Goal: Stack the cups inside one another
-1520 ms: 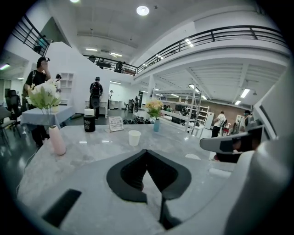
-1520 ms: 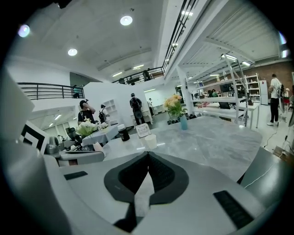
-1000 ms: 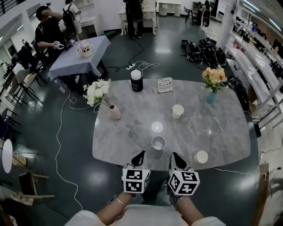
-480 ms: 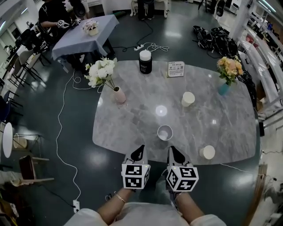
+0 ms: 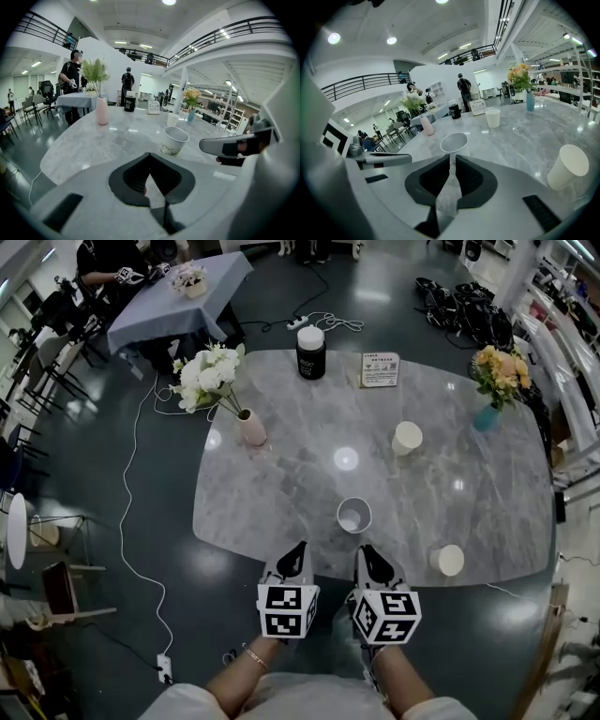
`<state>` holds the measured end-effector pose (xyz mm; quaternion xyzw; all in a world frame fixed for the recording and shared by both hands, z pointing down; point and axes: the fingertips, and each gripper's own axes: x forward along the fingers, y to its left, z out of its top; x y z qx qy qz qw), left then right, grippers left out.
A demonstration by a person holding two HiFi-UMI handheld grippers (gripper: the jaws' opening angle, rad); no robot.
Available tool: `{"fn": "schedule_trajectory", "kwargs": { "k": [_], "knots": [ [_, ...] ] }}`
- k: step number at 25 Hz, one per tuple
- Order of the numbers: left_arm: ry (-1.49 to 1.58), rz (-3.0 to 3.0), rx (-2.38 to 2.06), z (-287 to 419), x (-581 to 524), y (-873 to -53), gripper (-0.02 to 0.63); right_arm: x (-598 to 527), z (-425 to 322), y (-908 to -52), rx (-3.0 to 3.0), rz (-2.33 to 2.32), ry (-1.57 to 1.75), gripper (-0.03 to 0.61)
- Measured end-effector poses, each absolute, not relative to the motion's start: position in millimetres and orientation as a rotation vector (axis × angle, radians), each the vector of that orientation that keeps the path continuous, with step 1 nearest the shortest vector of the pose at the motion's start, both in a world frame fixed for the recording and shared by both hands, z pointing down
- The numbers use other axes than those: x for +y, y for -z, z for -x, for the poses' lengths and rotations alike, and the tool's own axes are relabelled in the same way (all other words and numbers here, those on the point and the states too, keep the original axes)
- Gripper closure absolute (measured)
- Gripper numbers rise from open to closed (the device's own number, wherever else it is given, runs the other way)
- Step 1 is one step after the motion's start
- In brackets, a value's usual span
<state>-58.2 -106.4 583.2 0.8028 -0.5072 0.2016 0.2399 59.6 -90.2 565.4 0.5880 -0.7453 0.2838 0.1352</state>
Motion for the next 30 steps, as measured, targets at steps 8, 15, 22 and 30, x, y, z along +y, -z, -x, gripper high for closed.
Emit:
{"fn": "schedule_trajectory", "kwargs": {
  "k": [8,15,22,30],
  "knots": [
    [-0.577,-2.164,-1.395,63,-104,-594,0.617,-97,-59,-576,-2.156,-1.696,-0.845,0.556],
    [-0.584,-2.137,-1.412,70,-107,-602,0.617,-109,-56,-584,-2.148,-1.682,-0.841,0.458],
    [-0.603,-2.114,-1.421,80,-106,-611,0.617,-120,-54,-597,-2.096,-1.678,-0.810,0.360],
    [-0.618,-2.099,-1.415,85,-103,-617,0.617,-129,-51,-605,-2.081,-1.651,-0.768,0.334]
  ]
}}
